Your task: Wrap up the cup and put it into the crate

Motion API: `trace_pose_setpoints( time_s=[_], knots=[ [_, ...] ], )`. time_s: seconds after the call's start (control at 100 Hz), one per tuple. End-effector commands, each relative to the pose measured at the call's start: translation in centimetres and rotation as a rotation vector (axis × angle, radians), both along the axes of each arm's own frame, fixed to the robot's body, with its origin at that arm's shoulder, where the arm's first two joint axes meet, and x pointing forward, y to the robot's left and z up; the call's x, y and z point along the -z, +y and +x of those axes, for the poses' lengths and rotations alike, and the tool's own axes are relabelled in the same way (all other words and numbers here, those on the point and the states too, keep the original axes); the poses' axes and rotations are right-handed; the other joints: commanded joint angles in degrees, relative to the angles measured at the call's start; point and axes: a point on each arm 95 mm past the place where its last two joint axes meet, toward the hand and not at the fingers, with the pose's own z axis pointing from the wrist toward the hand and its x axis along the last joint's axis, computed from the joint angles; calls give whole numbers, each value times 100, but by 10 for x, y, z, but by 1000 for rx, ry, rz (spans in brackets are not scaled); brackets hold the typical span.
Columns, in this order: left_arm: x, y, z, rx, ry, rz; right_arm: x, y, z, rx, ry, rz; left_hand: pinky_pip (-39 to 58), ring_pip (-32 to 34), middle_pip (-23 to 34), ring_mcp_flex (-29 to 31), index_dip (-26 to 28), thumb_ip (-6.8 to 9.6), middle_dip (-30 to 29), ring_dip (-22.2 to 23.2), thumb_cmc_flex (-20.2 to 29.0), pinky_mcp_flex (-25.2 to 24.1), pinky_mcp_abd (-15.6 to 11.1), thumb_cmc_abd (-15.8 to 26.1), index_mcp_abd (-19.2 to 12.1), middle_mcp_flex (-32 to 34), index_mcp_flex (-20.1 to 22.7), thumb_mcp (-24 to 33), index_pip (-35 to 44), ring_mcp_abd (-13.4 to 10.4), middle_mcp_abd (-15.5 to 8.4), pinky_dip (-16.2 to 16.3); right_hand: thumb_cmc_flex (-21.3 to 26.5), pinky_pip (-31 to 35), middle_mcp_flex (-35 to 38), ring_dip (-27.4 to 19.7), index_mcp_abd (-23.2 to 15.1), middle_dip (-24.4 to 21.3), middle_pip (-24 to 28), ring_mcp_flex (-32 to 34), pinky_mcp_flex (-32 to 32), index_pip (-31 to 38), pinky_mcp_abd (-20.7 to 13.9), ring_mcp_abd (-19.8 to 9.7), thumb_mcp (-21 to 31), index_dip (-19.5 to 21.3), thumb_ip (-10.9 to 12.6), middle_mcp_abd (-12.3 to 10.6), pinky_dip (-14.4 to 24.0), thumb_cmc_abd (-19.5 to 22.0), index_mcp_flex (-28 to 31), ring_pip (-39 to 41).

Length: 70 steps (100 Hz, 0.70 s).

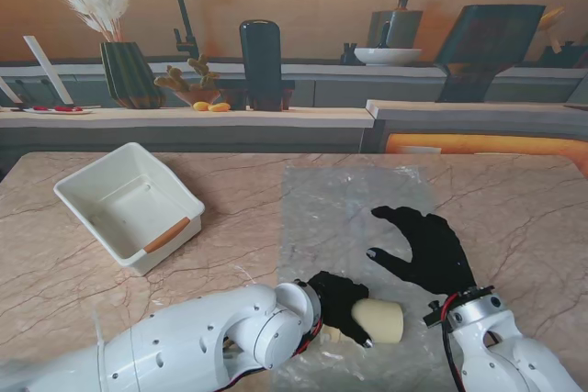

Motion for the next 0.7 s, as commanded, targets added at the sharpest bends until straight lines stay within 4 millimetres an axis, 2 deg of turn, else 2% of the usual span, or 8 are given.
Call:
trace_pose_setpoints(
  time_s=[0.0,0.02,0.05,0.07,0.13,0.4,0.58,0.69],
  knots=[
    [2,0,-5,5,18,25,-1,2,-1,-4,0,3,-178,-324,-240,-295,-174,601,-150,-223,964,-175,148,1007,-527,-241,191,124,21,-34,182,-41,44,83,34,63,7,63,52,63,25,-6,68,60,-75,48,50,71,107,208,33,24],
    [2,0,-5,6,20,32,-1,2,-1,-4,0,3,-220,-379,-292,-357,-230,612,-198,-269,1068,-205,144,1093,-515,-305,189,-297,-84,-25,211,-31,43,84,40,63,3,64,55,63,26,-5,70,64,-75,48,50,74,107,210,34,24],
    [1,1,-6,7,24,43,-1,2,-1,-4,-1,4,-294,-444,-358,-421,-274,604,-234,-303,1058,-239,140,1163,-503,-372,169,-543,-173,-23,229,-52,45,83,42,63,12,64,55,60,24,-6,70,60,-73,49,50,75,107,208,32,23],
    [1,1,-6,6,27,48,-1,2,-1,-5,-1,4,-328,-484,-390,-468,-292,628,-252,-321,1203,-272,136,1279,-495,-411,173,-1002,-252,-16,248,-32,43,84,42,64,10,64,55,64,24,-7,72,63,-74,49,50,79,107,209,32,25],
    [0,2,-6,1,35,57,-1,2,-1,-5,-1,4,-396,-578,-489,-549,-369,626,-298,-366,1174,-320,131,1397,-432,-485,180,-1324,-431,-5,290,-39,43,83,33,63,11,62,51,60,22,-8,68,59,-73,49,51,72,107,216,31,24],
    [-5,9,-4,-28,117,133,-1,3,-2,-9,-8,3,-962,-1052,-835,-819,-487,651,-507,-651,1155,-545,94,1631,-413,-673,257,-1665,-890,39,374,-265,47,85,44,67,8,64,57,72,27,-9,67,61,-75,53,51,71,107,210,37,29],
    [-2,10,-3,-35,122,107,-2,3,-1,-19,-4,0,-1041,-1089,-851,-869,-486,660,-506,-670,1108,-591,14,1702,-484,-751,138,-1670,-1012,-42,284,-297,45,86,38,67,6,63,54,62,30,-11,63,57,-77,54,51,75,107,215,35,26],
    [-2,9,-3,-39,113,90,-3,5,-2,-46,-8,3,-1034,-1079,-820,-859,-471,659,-489,-665,1048,-577,30,1701,-463,-738,114,-1690,-1030,-23,312,-289,56,90,64,72,9,71,73,82,32,-1,59,42,-75,60,53,57,110,191,49,38]
  ],
)
